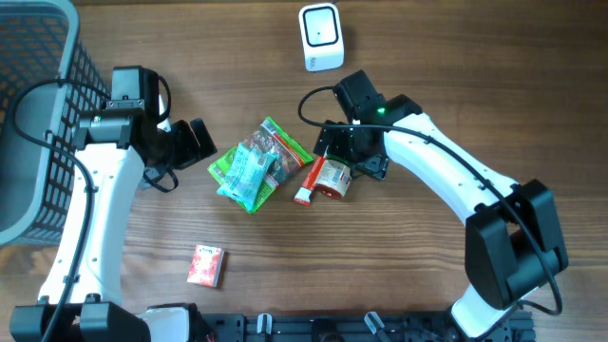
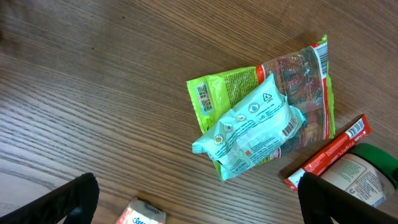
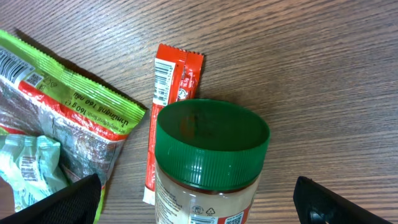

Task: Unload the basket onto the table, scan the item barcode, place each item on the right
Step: 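Lower the right gripper and grasp the green-lidded jar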

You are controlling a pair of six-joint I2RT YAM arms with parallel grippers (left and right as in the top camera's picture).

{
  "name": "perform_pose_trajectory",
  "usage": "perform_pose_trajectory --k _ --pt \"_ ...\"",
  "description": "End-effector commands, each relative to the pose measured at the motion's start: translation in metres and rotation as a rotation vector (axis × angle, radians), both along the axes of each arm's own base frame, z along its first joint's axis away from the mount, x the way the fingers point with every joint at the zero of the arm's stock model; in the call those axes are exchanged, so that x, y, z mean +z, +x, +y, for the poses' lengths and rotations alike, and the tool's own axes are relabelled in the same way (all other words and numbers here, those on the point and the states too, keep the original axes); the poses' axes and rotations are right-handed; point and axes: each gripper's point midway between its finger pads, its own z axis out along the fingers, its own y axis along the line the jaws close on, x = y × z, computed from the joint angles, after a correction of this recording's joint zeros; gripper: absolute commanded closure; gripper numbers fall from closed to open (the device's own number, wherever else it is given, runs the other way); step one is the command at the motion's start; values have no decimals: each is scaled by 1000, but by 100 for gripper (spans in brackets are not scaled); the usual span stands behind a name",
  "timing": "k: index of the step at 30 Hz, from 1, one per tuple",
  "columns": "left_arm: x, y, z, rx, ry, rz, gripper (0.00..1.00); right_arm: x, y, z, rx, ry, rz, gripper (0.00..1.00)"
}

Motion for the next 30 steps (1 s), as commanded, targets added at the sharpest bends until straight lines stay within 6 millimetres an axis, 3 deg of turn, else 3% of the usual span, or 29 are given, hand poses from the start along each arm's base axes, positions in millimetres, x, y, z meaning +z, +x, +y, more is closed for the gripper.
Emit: perform_pose_trajectory --k 1,9,17,30 --pt "0 0 0 -10 -5 1 0 -16 -6 -6 -50 -41 39 0" --pt "0 0 0 -10 -5 1 0 -37 -26 -5 -80 -2 114 0" --pt "0 0 0 -10 -5 1 0 -38 -26 -3 21 -1 90 3" --pt "0 0 0 -10 -5 1 0 -54 -27 -3 -29 24 76 2"
